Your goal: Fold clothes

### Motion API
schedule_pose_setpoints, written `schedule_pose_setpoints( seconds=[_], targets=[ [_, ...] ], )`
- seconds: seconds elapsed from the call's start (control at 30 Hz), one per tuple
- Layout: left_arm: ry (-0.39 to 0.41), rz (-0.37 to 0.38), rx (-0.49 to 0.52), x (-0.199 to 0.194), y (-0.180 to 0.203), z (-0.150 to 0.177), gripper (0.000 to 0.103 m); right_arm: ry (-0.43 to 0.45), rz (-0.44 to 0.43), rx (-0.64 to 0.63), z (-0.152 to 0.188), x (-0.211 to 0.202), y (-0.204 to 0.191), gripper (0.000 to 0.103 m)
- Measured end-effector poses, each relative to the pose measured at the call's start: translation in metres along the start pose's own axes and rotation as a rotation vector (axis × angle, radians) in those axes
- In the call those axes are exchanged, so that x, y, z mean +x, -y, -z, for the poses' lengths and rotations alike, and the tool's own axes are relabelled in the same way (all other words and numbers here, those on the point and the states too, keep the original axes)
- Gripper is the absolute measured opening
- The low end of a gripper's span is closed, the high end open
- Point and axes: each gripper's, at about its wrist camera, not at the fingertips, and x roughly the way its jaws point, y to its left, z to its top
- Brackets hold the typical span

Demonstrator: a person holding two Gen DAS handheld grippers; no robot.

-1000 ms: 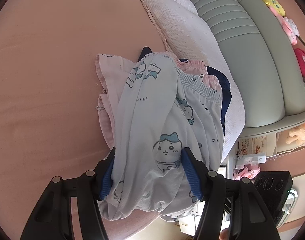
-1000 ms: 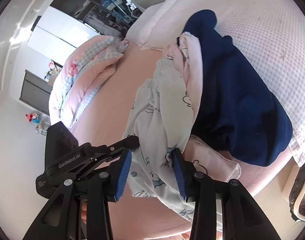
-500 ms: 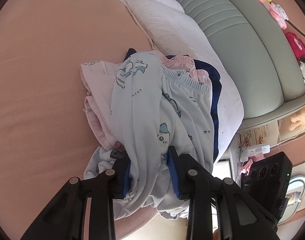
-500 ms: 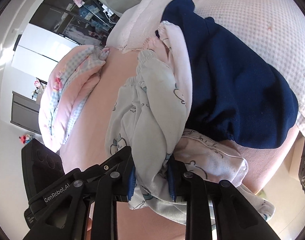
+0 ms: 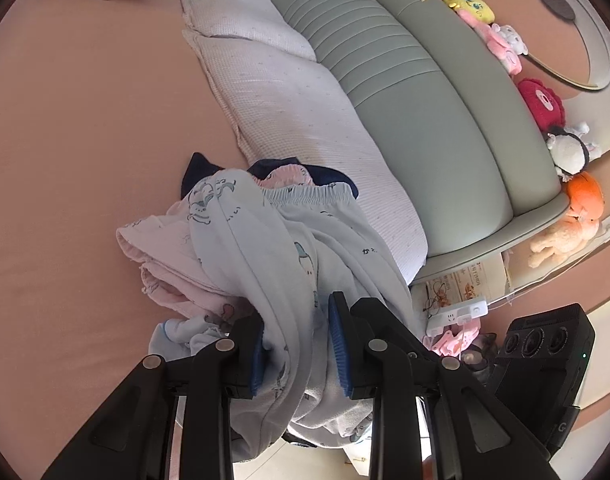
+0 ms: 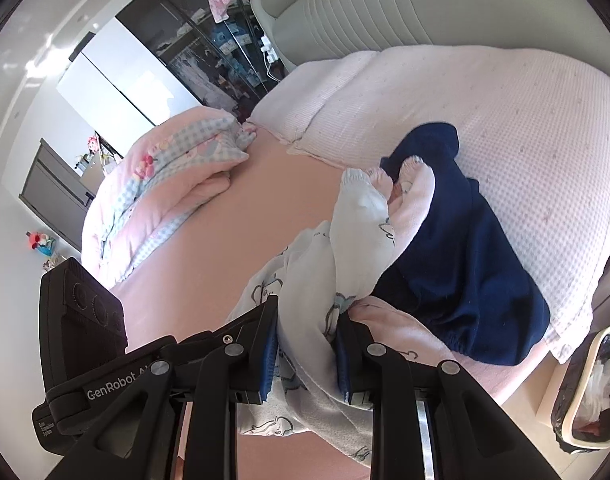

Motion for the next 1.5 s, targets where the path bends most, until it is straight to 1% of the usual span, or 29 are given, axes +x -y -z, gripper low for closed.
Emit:
schedule_pose_setpoints(
  seconds=[0.17, 0.4, 0.5, 0.57, 0.7, 0.83, 1.0, 1.07, 1.17, 1.3, 1.37, 1.43, 1.5],
  targets=[
    [0.053, 0.031, 0.047, -0.016, 0.033, -0.024, 0.024, 0.076, -0.021, -0.030, -0.027, -0.022, -0.018, 0.025],
    [0.146, 0.097, 0.116, -0.041, 0.076, -0.052, 0.024, 0.203, -0.046, -0.127, -0.066, -0.058, -0.050, 0.025],
    [0.160, 0.103, 0.126, -0.043, 0.083, -0.059, 0.024, 0.226, -0.051, -0.154, -0.074, -0.066, -0.057, 0.025],
    [0.155, 0.101, 0.125, -0.041, 0.081, -0.060, 0.024, 0.222, -0.047, -0.160, -0.078, -0.065, -0.059, 0.025],
    [0.133, 0.081, 0.111, -0.030, 0.071, -0.057, 0.024, 0.194, -0.036, -0.159, -0.075, -0.056, -0.052, 0.025],
    [0.100, 0.041, 0.113, -0.015, 0.059, -0.052, 0.024, 0.152, -0.026, -0.142, -0.068, -0.038, -0.039, 0.025],
    [0.044, -0.021, 0.113, 0.009, 0.036, -0.041, 0.024, 0.071, 0.002, -0.140, -0.053, -0.010, -0.020, 0.025],
    [0.010, -0.049, 0.091, 0.020, 0.023, -0.035, 0.024, 0.030, 0.020, -0.143, -0.046, 0.002, -0.013, 0.025],
    [-0.041, -0.079, 0.055, 0.034, 0.009, -0.027, 0.024, -0.046, 0.047, -0.109, -0.034, 0.020, 0.000, 0.025],
    [-0.067, -0.126, 0.074, 0.042, 0.000, -0.017, 0.024, -0.078, 0.050, -0.108, -0.019, 0.030, 0.010, 0.025],
    [-0.085, -0.149, 0.085, 0.046, -0.003, -0.013, 0.024, -0.102, 0.073, -0.123, -0.014, 0.034, 0.011, 0.025],
    [-0.108, -0.162, 0.082, 0.049, -0.007, -0.009, 0.024, -0.136, 0.114, -0.144, -0.009, 0.038, 0.013, 0.025],
    [-0.128, -0.170, 0.069, 0.052, -0.013, -0.005, 0.025, -0.164, 0.138, -0.144, -0.005, 0.038, 0.017, 0.027]
  ],
)
